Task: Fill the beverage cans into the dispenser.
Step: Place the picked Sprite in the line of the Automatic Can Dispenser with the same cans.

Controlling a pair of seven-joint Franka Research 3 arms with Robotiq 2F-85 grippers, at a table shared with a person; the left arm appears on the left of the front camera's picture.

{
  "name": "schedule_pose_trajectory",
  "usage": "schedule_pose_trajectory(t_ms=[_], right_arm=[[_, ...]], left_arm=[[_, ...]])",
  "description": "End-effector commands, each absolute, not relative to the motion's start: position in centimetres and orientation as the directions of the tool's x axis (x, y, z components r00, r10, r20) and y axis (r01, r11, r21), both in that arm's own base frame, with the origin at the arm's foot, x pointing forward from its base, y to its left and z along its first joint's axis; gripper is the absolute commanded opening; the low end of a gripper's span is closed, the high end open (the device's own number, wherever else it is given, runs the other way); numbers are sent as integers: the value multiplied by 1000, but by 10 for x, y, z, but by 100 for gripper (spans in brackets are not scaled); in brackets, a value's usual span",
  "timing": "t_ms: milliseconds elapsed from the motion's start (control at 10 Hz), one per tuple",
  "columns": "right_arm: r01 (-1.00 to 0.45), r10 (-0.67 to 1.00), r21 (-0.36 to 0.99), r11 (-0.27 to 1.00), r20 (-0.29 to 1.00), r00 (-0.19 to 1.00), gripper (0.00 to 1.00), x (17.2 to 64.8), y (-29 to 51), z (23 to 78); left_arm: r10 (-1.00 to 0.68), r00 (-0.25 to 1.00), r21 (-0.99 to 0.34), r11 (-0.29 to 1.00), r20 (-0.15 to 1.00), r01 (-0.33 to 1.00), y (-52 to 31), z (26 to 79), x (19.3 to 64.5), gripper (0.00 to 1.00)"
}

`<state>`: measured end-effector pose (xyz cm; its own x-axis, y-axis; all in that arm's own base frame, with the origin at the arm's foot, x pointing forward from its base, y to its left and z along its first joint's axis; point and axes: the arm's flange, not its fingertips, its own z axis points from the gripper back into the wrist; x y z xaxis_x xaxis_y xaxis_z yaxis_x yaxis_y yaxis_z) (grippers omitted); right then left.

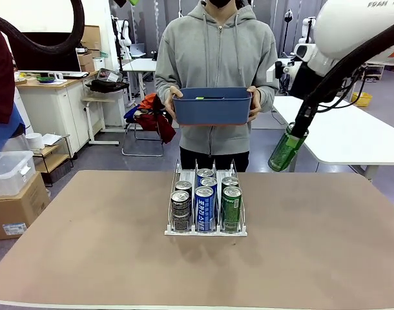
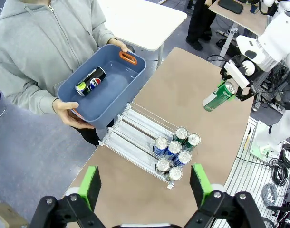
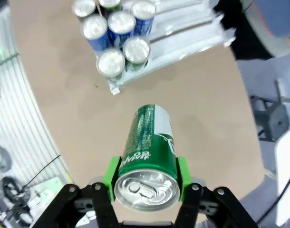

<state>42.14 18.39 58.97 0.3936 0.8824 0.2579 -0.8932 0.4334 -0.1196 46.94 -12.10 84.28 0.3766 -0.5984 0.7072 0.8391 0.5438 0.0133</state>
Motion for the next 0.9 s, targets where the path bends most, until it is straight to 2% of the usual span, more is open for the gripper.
schedule_pose_trajectory(t_ms=[0,500,600,800], right_arm=[[-896,886,-113,429,249,392,58,414,180,595],[-896,883,-106,431,253,395,58,418,181,591],[-874,871,-127,470,229,435,58,403,175,594],[-871,878,-179,457,244,411,58,375,193,579]], left_arm=[[-600,376,10,539,706,842,-119,845,470,100],[-600,376,10,539,706,842,-119,845,470,100],[-600,376,10,539,706,842,-119,845,470,100],[-600,376,10,539,706,842,-119,845,470,100]])
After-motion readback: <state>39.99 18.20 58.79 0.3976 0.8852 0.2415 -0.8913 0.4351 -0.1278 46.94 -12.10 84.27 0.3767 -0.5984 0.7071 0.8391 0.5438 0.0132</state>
